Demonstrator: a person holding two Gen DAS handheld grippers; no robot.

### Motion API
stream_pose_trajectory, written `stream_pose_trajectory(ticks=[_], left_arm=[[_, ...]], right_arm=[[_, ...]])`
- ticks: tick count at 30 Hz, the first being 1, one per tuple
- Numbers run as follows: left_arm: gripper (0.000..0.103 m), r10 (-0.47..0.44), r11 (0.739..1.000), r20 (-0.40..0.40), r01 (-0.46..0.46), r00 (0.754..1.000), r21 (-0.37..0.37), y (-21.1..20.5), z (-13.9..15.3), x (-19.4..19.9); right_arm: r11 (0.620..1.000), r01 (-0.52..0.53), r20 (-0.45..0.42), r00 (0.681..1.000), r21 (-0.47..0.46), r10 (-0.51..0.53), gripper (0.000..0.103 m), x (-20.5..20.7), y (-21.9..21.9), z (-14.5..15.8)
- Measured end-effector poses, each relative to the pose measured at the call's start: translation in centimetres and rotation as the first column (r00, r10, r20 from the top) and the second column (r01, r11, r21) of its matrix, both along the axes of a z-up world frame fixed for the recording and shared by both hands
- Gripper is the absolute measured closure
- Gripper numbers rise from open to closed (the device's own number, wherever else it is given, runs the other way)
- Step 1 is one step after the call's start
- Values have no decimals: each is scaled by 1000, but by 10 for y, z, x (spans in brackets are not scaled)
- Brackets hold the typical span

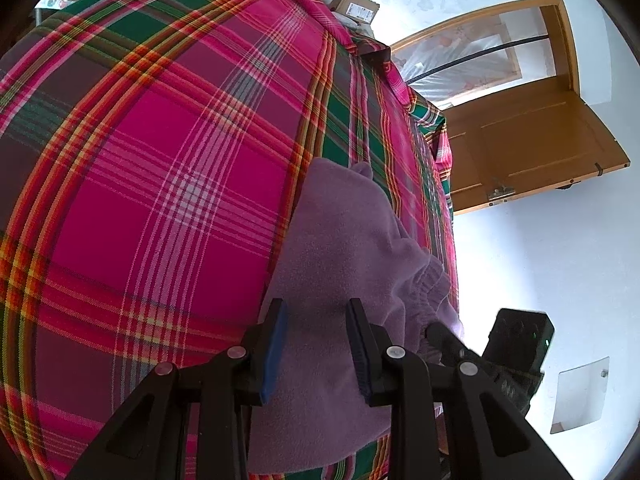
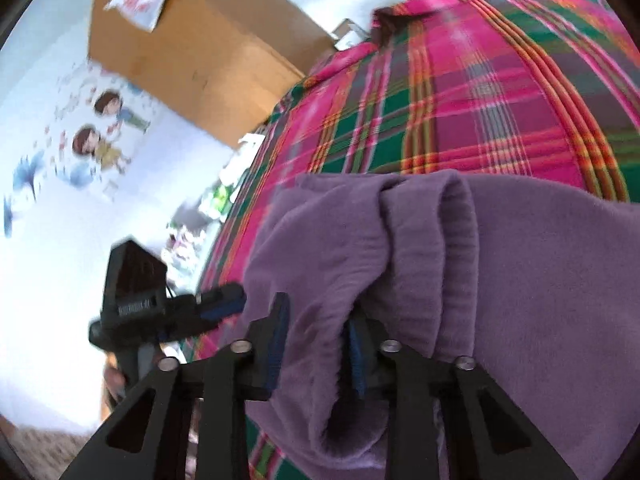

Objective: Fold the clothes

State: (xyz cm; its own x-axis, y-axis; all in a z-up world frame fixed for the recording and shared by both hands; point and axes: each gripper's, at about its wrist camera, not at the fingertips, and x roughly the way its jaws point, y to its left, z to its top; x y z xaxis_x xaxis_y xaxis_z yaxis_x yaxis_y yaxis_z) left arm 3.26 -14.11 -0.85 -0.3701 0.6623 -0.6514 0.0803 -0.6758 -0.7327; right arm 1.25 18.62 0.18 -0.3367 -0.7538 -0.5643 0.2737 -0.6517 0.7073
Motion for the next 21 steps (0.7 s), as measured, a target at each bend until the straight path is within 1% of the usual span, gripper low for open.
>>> stream_pose_trajectory(ticks=[1,3,6,8,10,14,16,21], left_arm=[[72,0,1000,0,0,1000,0,0,0,0],[72,0,1000,1,0,1000,-2,0,0,0],[72,1,1000,2,-1,1000,-3,1,1,-1],[72,-2,1000,2,2,1000,-1,1,0,-1],[72,-6,1000,5,6,1000,8,1,0,-3],[72,-6,1000,13,6,1000,23,0,-2,-3],[72,-3,1000,12,3,1000,20,-1,-1,-2],[72,0,1000,11,0,1000,15,-2,0,0]], right_arm=[[1000,13,-1,1000,-8,-13,97,0,2,0],[999,41,-14,999,-6,-41,97,2,6,2],[996,91,-71,993,13,-90,97,11,11,9],[993,122,-97,988,6,-121,97,20,19,15],[991,136,-98,986,5,-135,97,26,25,15],[984,160,-72,985,72,-155,97,27,25,2],[984,159,-60,986,76,-155,97,27,23,-3],[987,137,-77,988,83,-131,91,37,26,4]])
